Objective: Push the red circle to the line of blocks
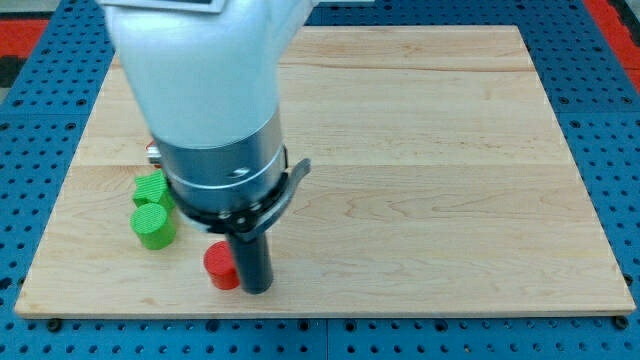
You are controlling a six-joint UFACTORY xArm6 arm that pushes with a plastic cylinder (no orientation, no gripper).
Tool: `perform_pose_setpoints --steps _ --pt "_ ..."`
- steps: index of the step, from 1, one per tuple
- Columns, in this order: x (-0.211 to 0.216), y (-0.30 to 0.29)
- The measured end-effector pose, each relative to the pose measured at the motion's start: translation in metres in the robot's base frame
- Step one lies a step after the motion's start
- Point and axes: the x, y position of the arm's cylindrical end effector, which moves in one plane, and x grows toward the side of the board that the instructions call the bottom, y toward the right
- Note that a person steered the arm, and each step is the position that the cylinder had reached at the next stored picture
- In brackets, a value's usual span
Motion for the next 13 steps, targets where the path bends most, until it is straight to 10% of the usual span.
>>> perform_pose_setpoints --steps 8,13 --pt "-0.053 -0.022" --pt "0.009 -0.049"
